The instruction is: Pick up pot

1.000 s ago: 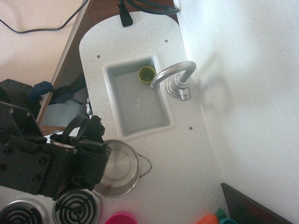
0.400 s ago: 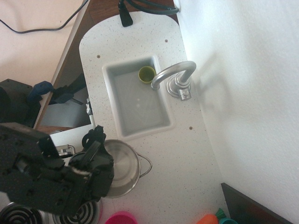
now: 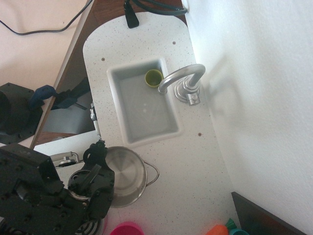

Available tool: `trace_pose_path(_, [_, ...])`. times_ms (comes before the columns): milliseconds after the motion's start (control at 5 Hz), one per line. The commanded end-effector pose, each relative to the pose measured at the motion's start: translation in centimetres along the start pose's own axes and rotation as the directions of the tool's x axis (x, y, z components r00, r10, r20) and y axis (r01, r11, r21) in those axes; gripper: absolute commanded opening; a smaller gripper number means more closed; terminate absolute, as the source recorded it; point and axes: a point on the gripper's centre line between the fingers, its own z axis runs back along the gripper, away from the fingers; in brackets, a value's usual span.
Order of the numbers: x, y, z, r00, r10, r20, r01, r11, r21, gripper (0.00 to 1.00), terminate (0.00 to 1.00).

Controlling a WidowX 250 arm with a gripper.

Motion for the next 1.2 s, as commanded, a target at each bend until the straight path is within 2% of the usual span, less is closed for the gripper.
trace_pose_path(0, [2.6, 0.6, -0.4, 0.998, -0.059, 0.036, 0.061, 0.997, -0.040, 1.00, 0.00])
trace_pose_path(200, [1.0, 1.5, -0.8, 0.997, 0.005, 0.078, -0.006, 1.000, 0.007, 1.00, 0.00])
trace_pose_path(400, [1.0, 1.3, -1.8, 0.993, 0.034, 0.110, -0.042, 0.997, 0.065, 1.00, 0.00])
trace_pose_path(600, [3.3, 2.4, -2.1, 0.988, 0.059, 0.144, -0.070, 0.995, 0.071, 1.00, 0.00])
trace_pose_path(800, [3.9, 2.6, -3.3, 0.975, 0.093, 0.204, -0.116, 0.988, 0.105, 1.00, 0.00])
trace_pose_path(1000, [3.6, 2.1, -3.6, 0.969, 0.097, 0.225, -0.130, 0.982, 0.137, 1.00, 0.00])
